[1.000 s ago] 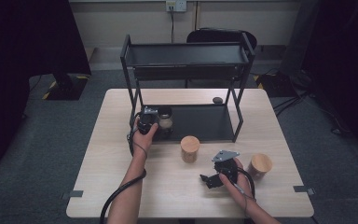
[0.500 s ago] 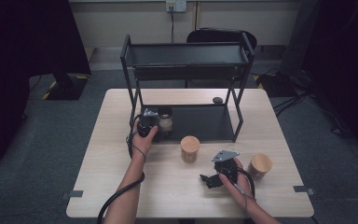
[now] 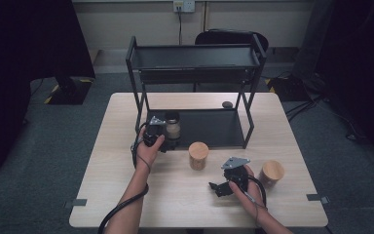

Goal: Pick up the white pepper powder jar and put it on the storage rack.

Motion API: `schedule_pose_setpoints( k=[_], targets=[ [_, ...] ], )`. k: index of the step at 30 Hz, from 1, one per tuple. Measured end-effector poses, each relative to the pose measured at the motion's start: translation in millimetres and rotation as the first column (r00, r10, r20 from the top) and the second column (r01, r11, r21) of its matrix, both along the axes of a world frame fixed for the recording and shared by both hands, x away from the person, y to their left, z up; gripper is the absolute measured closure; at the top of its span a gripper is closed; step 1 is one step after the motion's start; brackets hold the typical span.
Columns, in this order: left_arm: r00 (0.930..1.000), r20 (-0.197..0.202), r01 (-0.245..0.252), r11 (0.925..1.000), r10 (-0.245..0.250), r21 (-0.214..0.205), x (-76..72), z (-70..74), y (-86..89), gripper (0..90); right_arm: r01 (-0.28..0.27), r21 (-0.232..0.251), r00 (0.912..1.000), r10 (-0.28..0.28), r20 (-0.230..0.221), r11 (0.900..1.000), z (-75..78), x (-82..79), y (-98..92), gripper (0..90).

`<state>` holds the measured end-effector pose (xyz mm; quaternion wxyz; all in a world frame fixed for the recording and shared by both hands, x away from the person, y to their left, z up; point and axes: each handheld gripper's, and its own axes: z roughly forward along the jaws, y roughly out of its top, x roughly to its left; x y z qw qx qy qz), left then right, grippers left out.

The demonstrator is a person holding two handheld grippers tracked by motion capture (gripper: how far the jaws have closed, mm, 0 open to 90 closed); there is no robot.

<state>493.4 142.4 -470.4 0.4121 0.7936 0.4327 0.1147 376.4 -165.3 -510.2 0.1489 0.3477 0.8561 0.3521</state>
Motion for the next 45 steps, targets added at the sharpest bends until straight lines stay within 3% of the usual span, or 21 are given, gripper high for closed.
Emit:
schedule_pose_setpoints(
  k=[12,45],
  targets=[
    [0.9984,-0.003,0.056,0.9984,-0.056,-0.001,-10.4,2.5,-4.1,3.5,0.0,0.0,1.0,0.0,0.0,1.0,0.0,0.0,0.0,0.0],
    [0.9947,-0.008,0.102,0.9947,-0.102,-0.011,-32.7,1.1,9.8,3.4,0.0,0.0,1.0,0.0,0.0,1.0,0.0,0.0,0.0,0.0]
  ],
)
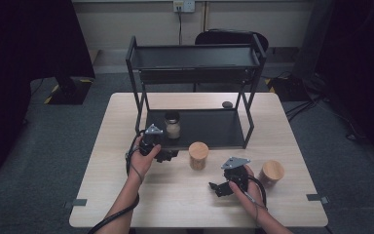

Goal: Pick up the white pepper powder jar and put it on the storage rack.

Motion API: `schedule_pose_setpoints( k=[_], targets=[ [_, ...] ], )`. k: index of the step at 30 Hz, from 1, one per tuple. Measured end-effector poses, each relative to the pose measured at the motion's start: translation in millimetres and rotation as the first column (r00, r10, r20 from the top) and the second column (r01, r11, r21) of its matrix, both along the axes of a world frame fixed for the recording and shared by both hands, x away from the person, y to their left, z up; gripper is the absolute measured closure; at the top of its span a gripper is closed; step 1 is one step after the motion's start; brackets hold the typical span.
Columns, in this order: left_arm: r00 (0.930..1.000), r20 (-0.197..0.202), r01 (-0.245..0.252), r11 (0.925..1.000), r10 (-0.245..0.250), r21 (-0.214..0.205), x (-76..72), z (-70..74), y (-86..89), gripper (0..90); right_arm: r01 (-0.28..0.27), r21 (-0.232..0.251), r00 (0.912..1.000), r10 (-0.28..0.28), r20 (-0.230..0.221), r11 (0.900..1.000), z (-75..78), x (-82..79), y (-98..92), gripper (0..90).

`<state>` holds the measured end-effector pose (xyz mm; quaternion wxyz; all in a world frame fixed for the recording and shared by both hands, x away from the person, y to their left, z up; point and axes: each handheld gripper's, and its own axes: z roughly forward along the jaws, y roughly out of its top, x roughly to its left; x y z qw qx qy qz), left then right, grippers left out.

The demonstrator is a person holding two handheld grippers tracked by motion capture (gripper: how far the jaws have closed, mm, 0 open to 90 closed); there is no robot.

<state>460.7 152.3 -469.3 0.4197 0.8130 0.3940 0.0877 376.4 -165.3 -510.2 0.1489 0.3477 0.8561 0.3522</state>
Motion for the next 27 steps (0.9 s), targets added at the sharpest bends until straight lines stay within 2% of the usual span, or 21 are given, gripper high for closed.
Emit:
schedule_pose_setpoints(
  k=[12,27],
  targets=[
    [0.9999,-0.009,0.011,0.9999,-0.011,-0.011,-7.5,-2.5,3.6,3.4,0.0,0.0,1.0,0.0,0.0,1.0,0.0,0.0,0.0,0.0],
    [0.9999,-0.013,0.001,0.9998,-0.001,-0.021,-17.2,-7.0,15.5,3.4,0.0,0.0,1.0,0.0,0.0,1.0,0.0,0.0,0.0,0.0]
  ],
)
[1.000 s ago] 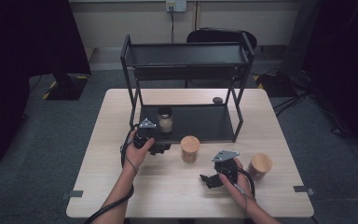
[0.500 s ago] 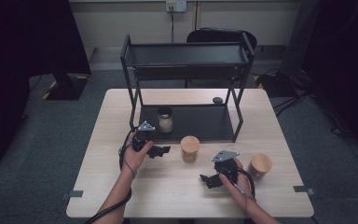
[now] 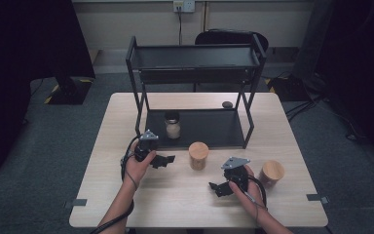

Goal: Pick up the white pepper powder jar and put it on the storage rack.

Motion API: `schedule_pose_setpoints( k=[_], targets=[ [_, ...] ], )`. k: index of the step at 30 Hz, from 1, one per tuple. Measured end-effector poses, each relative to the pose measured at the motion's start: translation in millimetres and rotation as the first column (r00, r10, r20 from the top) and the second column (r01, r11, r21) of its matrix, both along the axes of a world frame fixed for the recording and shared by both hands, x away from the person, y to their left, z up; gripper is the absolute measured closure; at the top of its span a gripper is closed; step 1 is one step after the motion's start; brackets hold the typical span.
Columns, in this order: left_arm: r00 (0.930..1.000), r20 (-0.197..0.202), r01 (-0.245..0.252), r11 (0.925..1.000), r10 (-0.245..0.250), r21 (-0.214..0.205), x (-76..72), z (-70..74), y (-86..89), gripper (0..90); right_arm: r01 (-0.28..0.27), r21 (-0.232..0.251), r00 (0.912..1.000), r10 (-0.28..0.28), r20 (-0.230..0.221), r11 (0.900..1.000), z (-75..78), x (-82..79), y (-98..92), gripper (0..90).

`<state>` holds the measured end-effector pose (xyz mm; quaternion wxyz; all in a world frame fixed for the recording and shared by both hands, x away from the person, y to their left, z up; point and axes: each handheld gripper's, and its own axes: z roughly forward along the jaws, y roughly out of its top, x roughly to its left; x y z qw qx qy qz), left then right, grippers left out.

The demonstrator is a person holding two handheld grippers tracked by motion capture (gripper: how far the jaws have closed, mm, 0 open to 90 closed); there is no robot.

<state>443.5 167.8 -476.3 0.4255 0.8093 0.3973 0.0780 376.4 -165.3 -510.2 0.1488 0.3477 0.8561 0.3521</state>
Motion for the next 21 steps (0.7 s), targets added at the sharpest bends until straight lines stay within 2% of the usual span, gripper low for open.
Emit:
schedule_pose_setpoints(
  k=[21],
  targets=[
    [0.9999,0.0,-0.011,0.9999,0.011,-0.002,-13.8,-4.9,16.8,3.4,0.0,0.0,1.0,0.0,0.0,1.0,0.0,0.0,0.0,0.0]
  ],
)
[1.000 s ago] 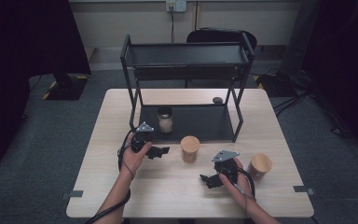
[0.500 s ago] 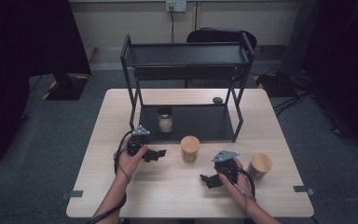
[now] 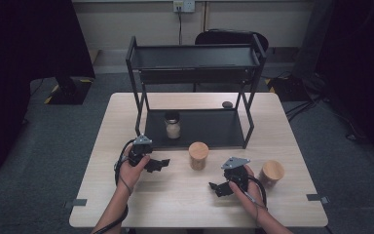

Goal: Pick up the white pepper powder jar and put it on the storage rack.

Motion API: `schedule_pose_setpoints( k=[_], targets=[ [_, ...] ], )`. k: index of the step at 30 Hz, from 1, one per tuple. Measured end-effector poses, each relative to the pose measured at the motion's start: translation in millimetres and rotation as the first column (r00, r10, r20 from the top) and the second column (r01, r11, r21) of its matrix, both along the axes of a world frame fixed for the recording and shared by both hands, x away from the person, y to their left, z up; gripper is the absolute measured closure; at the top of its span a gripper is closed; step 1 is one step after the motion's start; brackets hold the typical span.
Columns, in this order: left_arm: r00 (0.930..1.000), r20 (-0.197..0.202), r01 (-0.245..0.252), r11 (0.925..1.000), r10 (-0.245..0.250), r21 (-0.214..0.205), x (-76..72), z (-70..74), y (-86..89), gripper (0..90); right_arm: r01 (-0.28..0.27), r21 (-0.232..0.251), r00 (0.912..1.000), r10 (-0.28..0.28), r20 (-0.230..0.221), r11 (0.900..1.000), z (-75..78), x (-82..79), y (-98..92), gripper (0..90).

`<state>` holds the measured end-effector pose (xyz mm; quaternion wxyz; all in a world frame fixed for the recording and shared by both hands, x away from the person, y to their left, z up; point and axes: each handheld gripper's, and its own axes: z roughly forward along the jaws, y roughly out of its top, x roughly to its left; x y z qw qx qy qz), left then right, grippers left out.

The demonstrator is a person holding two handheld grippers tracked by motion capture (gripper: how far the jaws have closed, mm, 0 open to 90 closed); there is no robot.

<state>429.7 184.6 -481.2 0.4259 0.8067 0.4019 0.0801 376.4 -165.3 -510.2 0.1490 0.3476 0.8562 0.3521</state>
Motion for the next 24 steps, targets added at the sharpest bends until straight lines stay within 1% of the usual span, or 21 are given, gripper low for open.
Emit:
schedule_pose_setpoints(
  k=[15,24],
  targets=[
    [0.9999,0.004,-0.013,0.9999,0.013,0.001,-8.5,-5.0,10.4,3.4,0.0,0.0,1.0,0.0,0.0,1.0,0.0,0.0,0.0,0.0],
    [0.9999,0.01,-0.009,1.0,0.009,0.003,-13.0,-7.1,15.6,3.4,0.0,0.0,1.0,0.0,0.0,1.0,0.0,0.0,0.0,0.0]
  ],
)
